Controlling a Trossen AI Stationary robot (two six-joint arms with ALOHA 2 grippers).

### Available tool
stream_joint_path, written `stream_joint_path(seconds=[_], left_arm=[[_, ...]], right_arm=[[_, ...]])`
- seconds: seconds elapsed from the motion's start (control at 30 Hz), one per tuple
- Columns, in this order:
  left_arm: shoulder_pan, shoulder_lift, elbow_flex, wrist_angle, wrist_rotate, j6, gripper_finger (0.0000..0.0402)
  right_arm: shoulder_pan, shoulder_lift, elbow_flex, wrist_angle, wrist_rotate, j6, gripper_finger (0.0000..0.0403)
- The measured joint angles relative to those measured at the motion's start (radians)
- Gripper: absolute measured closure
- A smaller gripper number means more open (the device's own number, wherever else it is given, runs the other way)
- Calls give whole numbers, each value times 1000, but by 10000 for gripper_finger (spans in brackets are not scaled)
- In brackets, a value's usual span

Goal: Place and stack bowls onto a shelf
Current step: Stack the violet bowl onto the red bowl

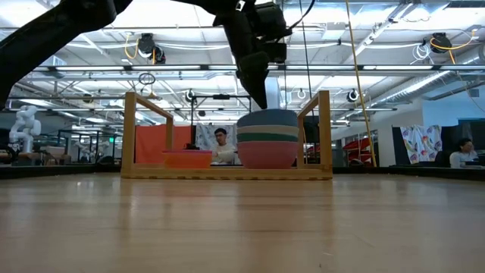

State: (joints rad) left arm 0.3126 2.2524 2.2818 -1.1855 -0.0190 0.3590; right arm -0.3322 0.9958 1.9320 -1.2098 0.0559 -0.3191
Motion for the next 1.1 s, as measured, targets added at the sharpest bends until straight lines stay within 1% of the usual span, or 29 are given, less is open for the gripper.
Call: stream_joint_path(seconds=[0.1,0.3,0.4,0.57,0.73,0.9,1.1], left_arm=[[-1,0,0,-9,-1,5,322],[-1,-3,0,-8,-36,26,320],[-1,-29,0,-10,-38,24,320],[-9,-127,2,-20,-35,-5,320],[-21,-248,2,-23,-30,-26,320],[-25,-363,2,-32,-30,-90,320],[-27,-486,2,-119,-27,-190,320]], right_arm=[[0,0,0,0,0,0,291],[0,0,0,0,0,-4,291],[0,0,0,0,0,-14,291],[0,-1,0,-20,0,-9,291],[0,-3,0,-87,-1,18,291],[0,-3,0,-222,-5,72,291],[0,-1,0,-352,-14,140,291]])
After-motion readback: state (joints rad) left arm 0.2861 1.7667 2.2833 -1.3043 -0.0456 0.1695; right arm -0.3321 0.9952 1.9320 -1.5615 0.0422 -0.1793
